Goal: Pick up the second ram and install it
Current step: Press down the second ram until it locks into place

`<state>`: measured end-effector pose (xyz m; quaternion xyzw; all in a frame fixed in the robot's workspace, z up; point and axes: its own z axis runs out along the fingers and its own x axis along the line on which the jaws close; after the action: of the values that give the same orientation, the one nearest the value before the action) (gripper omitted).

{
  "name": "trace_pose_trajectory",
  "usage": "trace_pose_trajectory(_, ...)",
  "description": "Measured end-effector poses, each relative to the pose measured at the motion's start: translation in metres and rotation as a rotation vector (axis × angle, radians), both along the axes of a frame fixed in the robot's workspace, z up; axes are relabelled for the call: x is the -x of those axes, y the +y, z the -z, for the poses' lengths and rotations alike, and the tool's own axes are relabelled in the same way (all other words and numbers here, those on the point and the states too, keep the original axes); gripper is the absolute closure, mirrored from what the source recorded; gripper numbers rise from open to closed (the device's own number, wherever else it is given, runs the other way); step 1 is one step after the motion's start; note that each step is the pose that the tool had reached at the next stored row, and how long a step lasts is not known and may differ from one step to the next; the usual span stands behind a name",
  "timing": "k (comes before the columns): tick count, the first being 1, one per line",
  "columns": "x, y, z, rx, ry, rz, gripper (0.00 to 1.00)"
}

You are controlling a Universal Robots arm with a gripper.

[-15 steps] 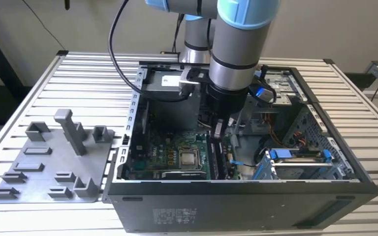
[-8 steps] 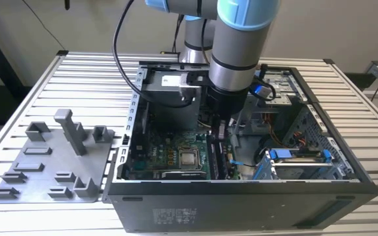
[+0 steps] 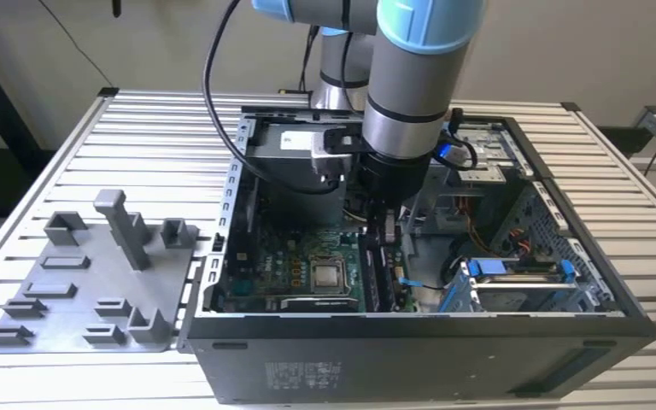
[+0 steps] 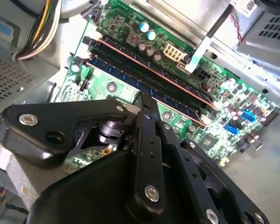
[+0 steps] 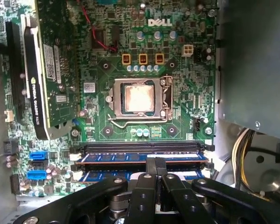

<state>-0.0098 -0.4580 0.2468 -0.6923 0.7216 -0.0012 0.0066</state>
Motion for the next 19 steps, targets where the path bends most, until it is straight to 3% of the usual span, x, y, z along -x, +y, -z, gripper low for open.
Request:
trace_pose_trajectory(12, 0.0000, -0.0001, 0.0003, 0.0001, 0.0000, -0.008, 0.89)
trace_pose_trajectory(19, 0.0000, 0.0000, 0.0041, 0.0000, 0.0000, -0.031, 0.89)
